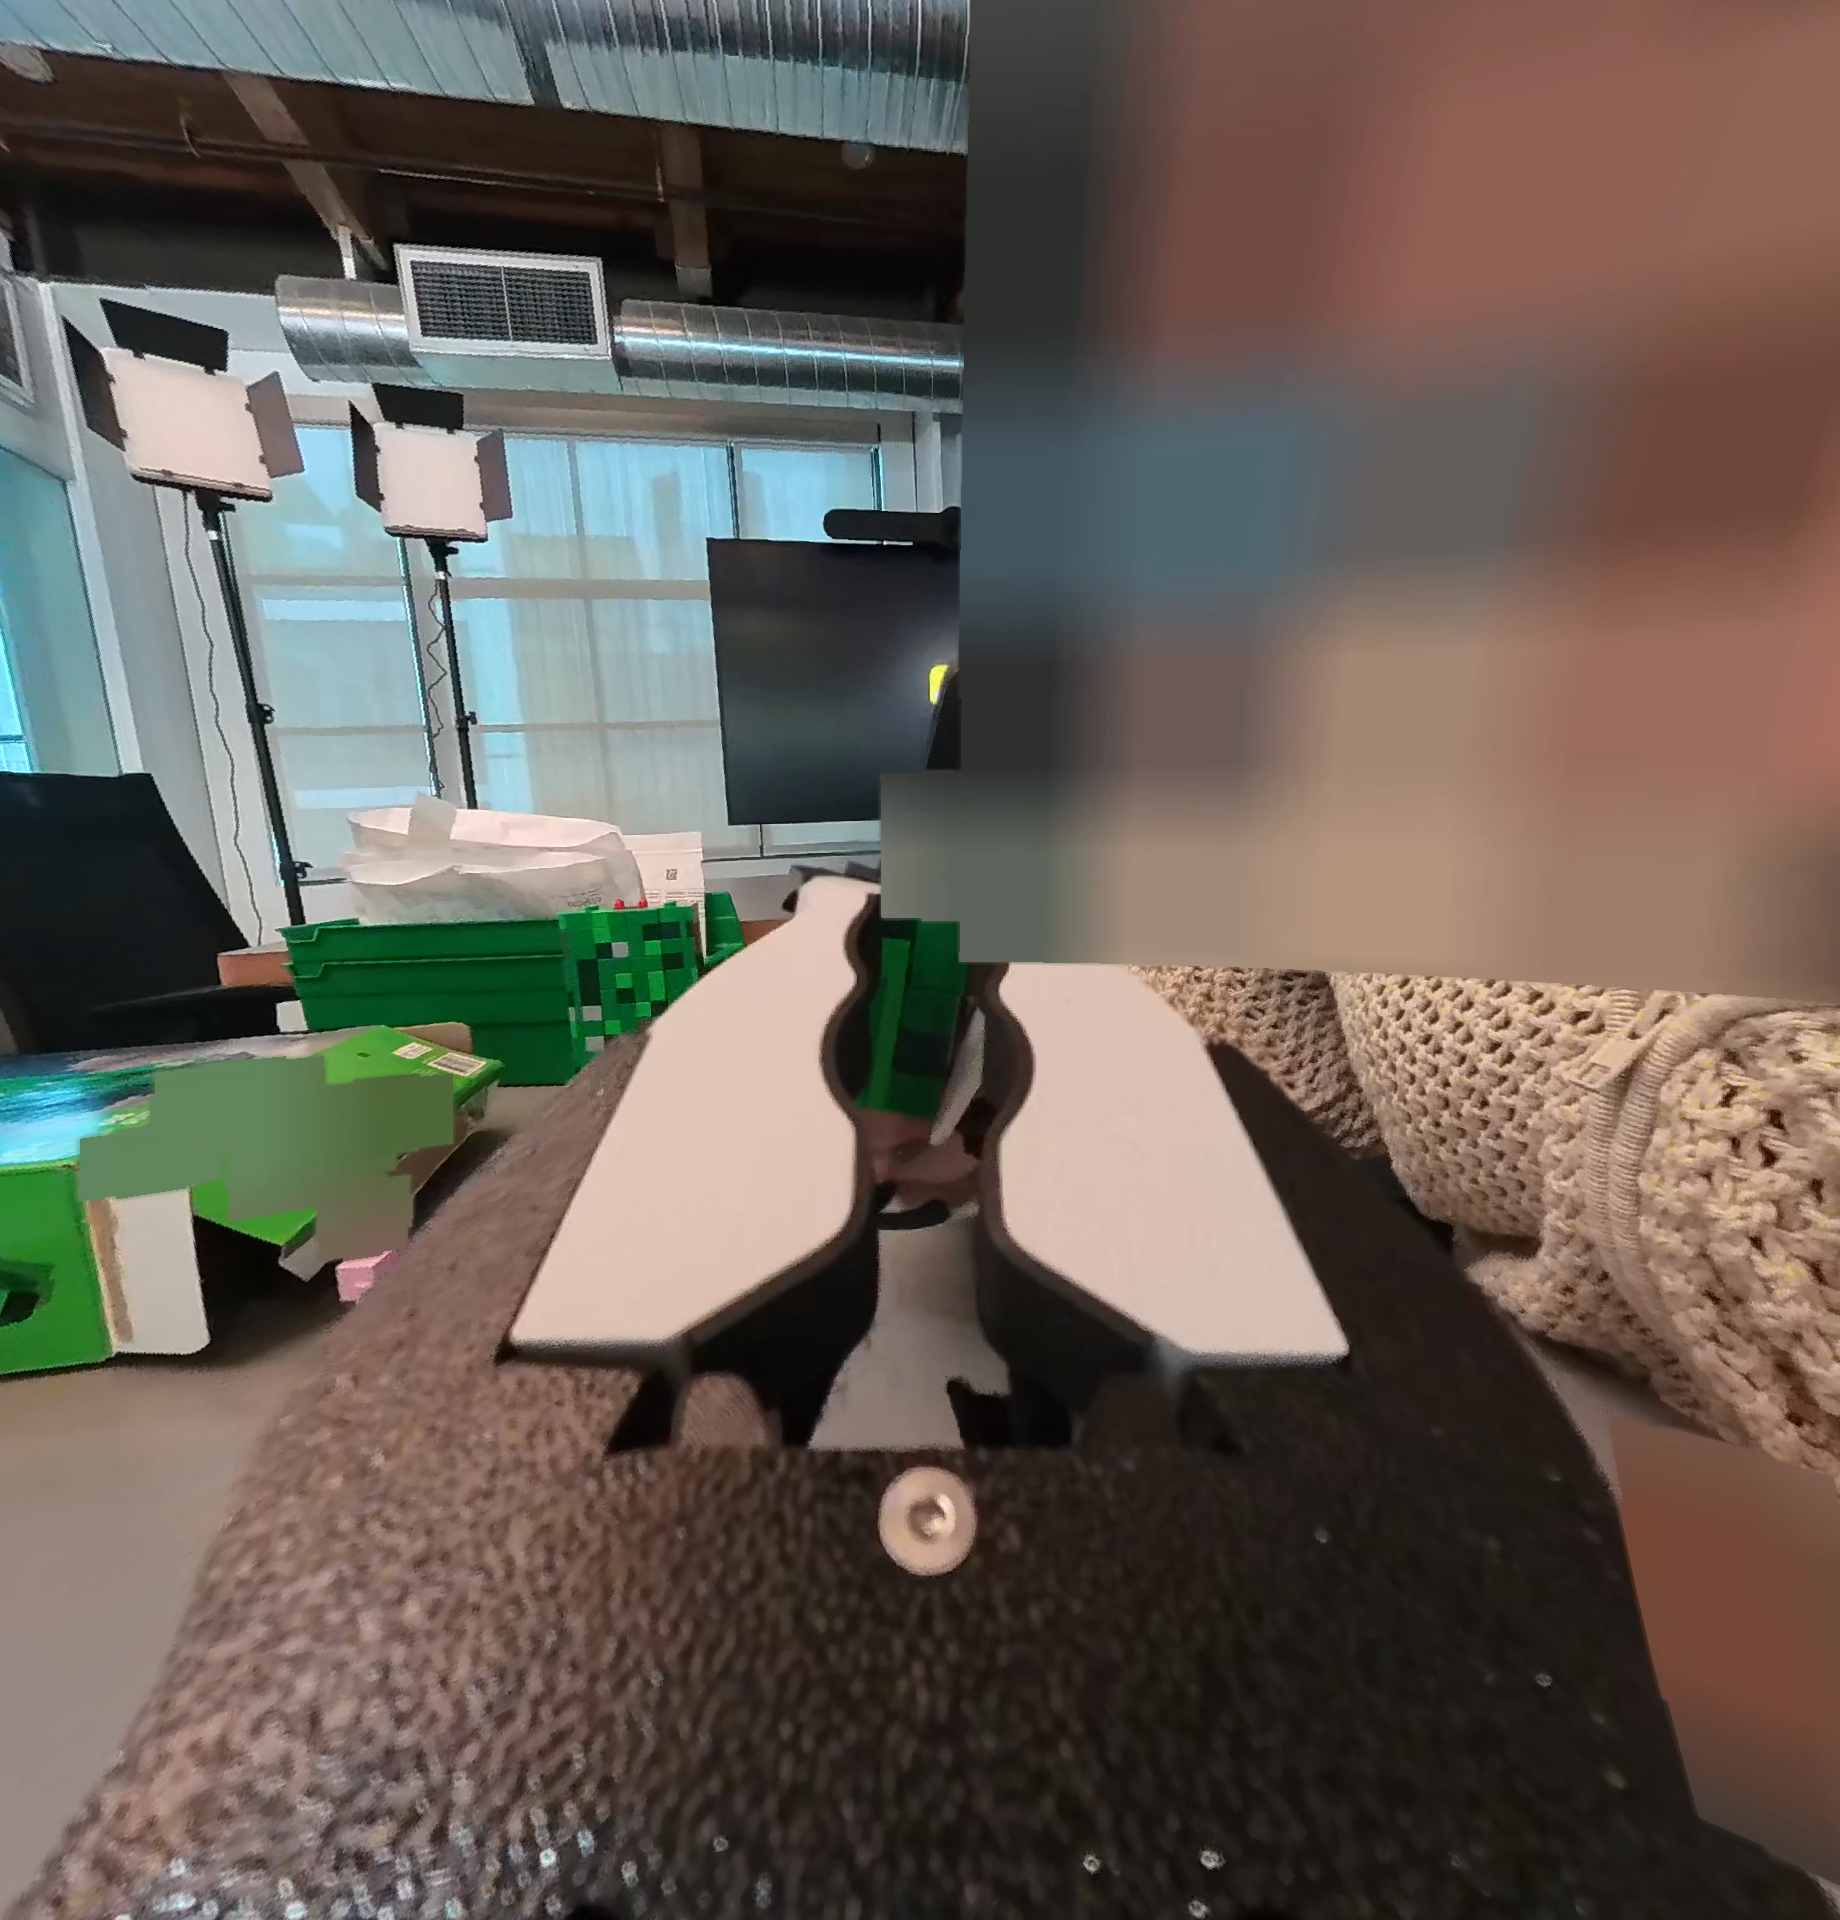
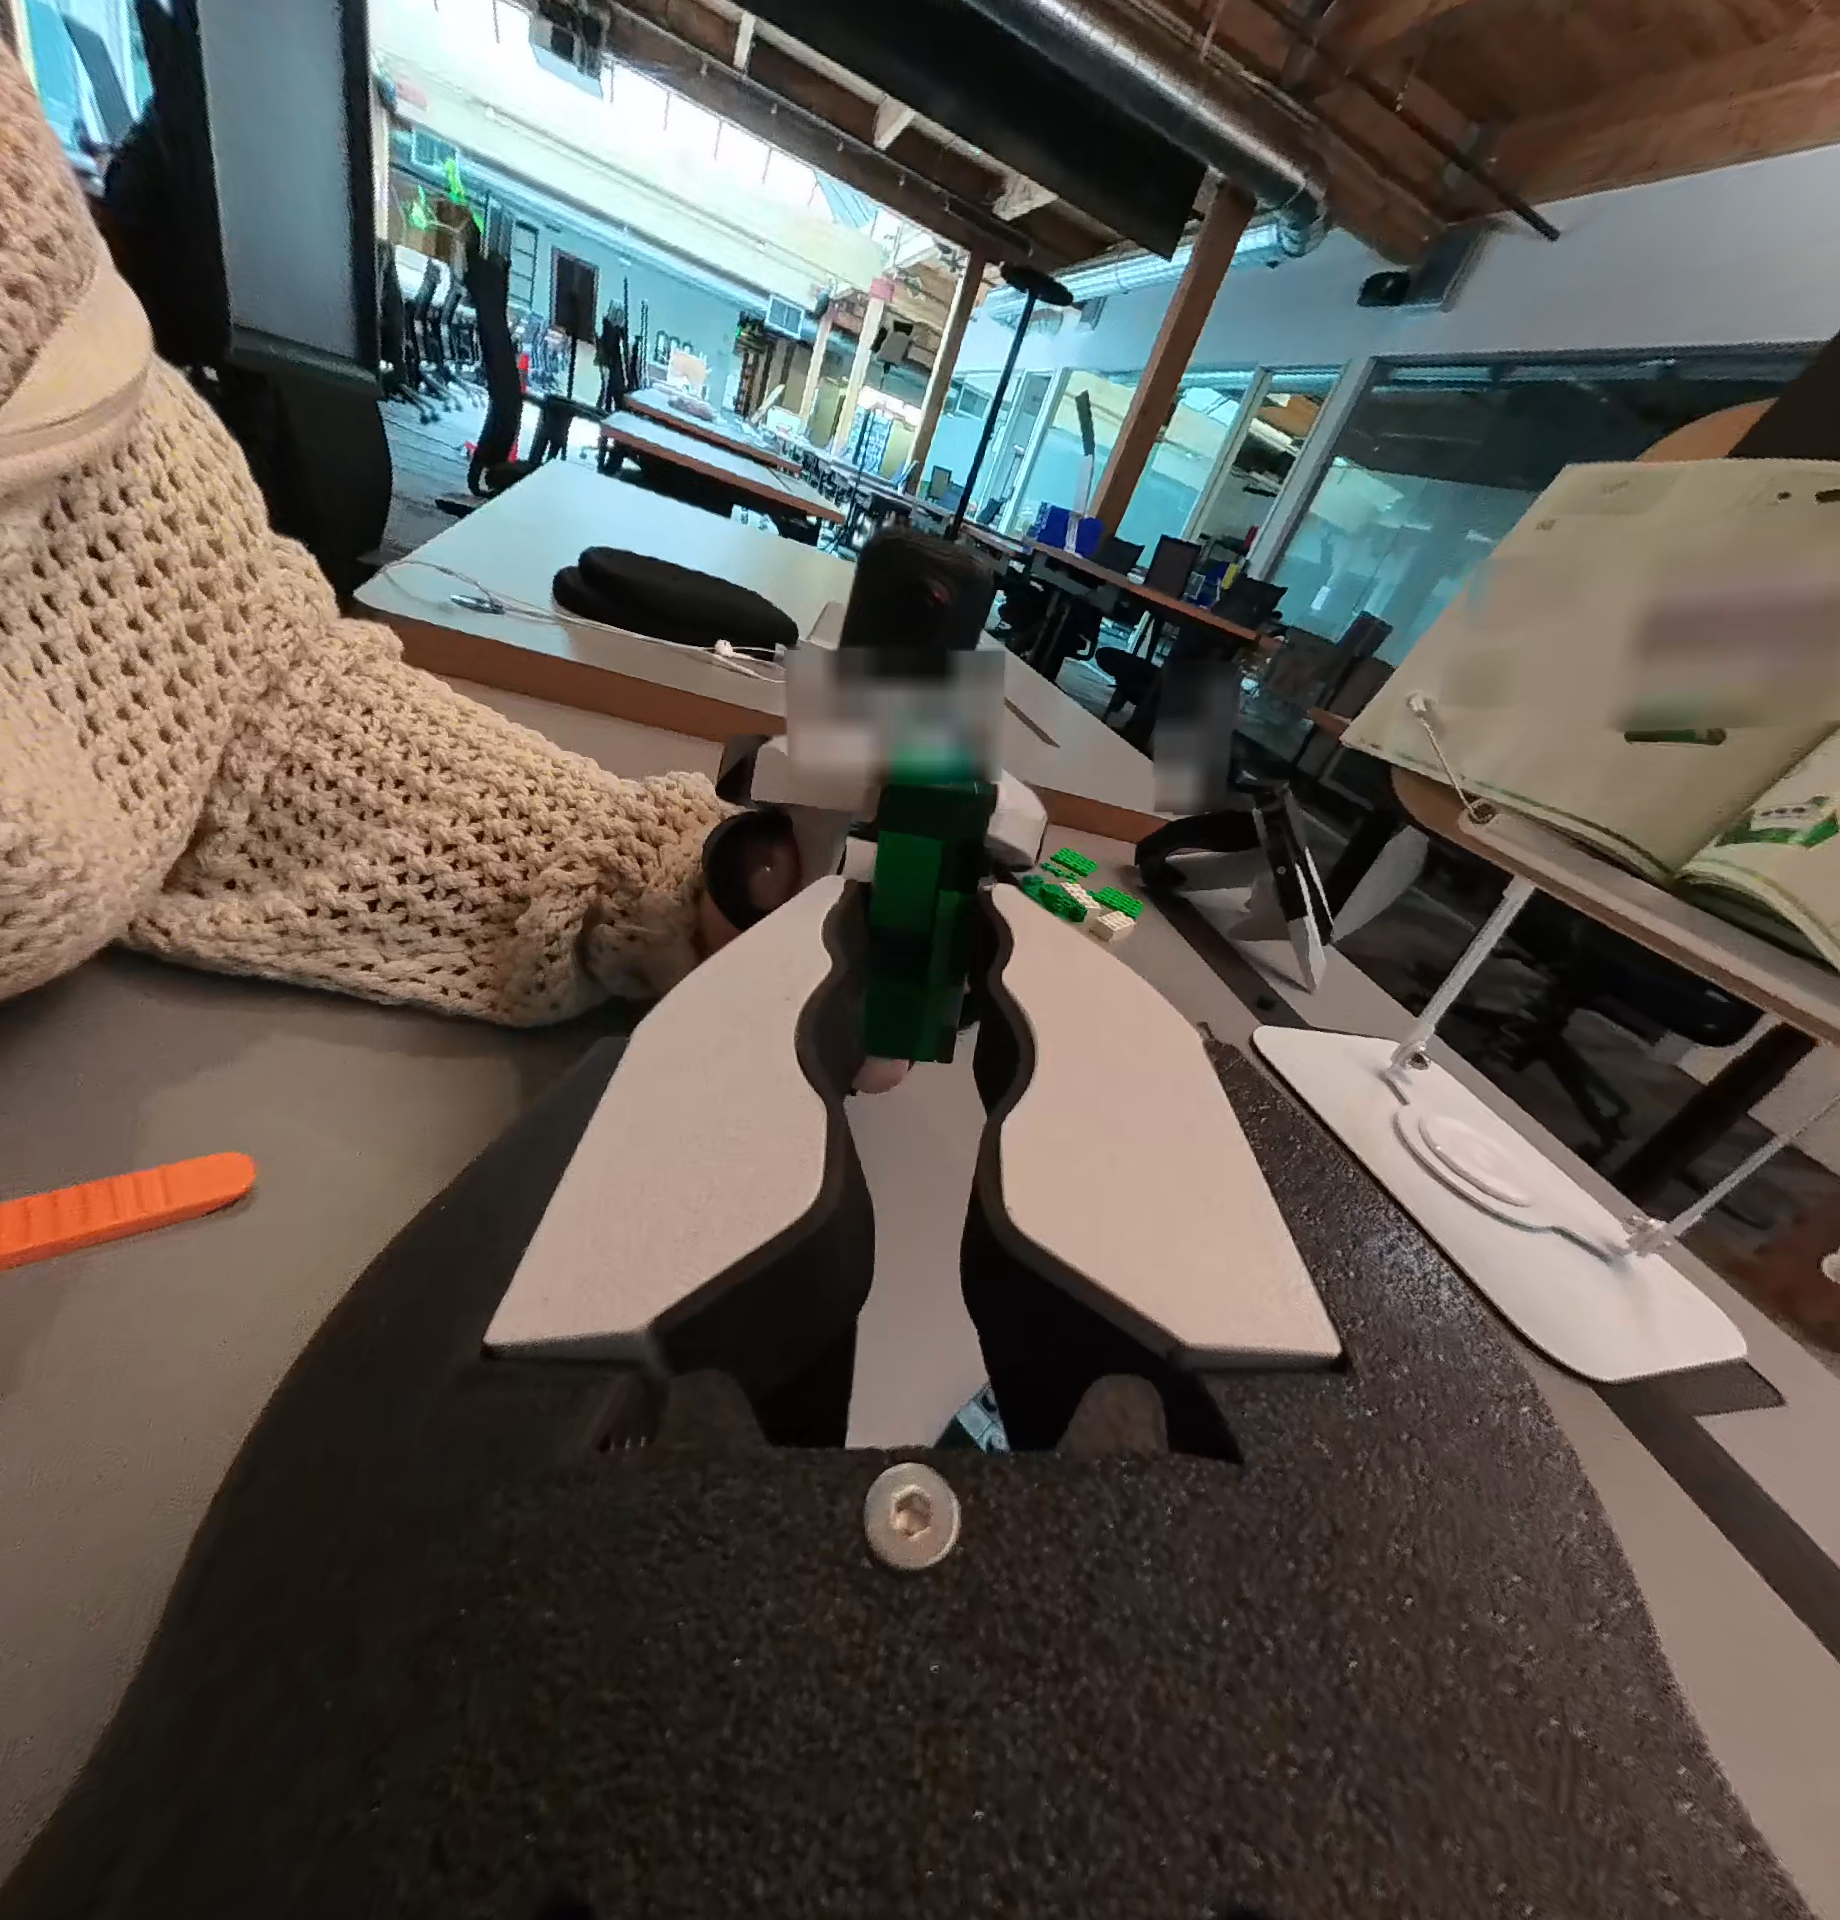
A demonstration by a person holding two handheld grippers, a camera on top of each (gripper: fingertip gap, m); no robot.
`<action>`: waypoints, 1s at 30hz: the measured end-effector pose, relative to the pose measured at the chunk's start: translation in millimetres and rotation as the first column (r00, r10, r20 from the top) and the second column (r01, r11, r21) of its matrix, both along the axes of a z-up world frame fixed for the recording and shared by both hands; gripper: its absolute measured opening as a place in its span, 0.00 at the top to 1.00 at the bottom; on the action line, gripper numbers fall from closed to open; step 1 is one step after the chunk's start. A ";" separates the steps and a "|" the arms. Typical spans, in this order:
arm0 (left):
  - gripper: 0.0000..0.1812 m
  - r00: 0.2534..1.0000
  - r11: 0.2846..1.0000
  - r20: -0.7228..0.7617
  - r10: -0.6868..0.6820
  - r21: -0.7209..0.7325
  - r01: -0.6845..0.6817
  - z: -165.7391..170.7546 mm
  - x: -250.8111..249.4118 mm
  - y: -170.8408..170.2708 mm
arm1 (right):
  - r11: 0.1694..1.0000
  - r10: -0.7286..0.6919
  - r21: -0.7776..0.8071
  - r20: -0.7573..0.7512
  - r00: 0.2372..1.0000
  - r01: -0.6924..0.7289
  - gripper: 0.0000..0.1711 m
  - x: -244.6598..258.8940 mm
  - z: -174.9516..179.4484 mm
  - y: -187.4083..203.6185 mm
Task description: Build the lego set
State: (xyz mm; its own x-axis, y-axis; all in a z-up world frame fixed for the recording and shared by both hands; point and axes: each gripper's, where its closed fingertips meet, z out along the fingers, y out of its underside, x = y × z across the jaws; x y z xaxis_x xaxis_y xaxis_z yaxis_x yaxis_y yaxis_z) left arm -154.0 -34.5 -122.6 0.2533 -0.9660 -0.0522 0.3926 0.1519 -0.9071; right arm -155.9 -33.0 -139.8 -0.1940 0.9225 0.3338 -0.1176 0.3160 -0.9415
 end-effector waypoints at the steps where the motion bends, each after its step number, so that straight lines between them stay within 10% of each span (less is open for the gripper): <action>1: 0.90 1.000 1.000 0.003 0.000 -0.002 0.000 0.5 0.3 0.1 | 1.000 -0.002 0.003 -0.005 1.000 0.002 0.89 0.3 0.6 0.0; 5: 0.86 0.998 0.997 -0.020 0.064 -0.052 -0.065 -5.1 -3.9 11.8 | 0.999 -0.053 -0.012 0.011 0.999 0.053 0.89 -4.0 -4.5 10.7; 9: 0.69 0.982 0.965 -0.055 0.183 -0.179 -0.190 -9.7 -15.4 35.0 | 0.890 -0.328 0.334 0.001 0.945 0.309 0.89 -7.6 -24.1 46.7; 15: 0.54 0.878 0.828 -0.381 0.290 -0.361 -0.430 -56.1 -13.8 71.9 | 0.751 -0.464 0.533 0.006 0.886 0.390 0.89 -9.4 -46.2 68.5; 26: 0.79 0.601 0.733 -0.657 0.455 -0.107 -0.671 -82.3 -5.8 83.2 | 0.449 -0.597 0.800 -0.063 0.799 0.398 0.89 -8.3 -64.4 90.5; 30: 0.79 0.570 0.735 -0.654 0.497 -0.033 -0.678 -83.7 -11.7 85.6 | 0.529 -0.574 0.747 -0.034 0.818 0.403 0.84 -10.2 -67.6 90.8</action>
State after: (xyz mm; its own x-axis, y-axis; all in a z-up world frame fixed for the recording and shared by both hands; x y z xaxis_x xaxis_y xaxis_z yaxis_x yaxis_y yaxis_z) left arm -165.8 51.1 -206.3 0.7748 -0.6079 -0.1737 -0.3005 -0.1125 -0.9471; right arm -166.1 57.8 -207.4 0.0757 0.3909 0.9173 0.4178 0.8229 -0.3851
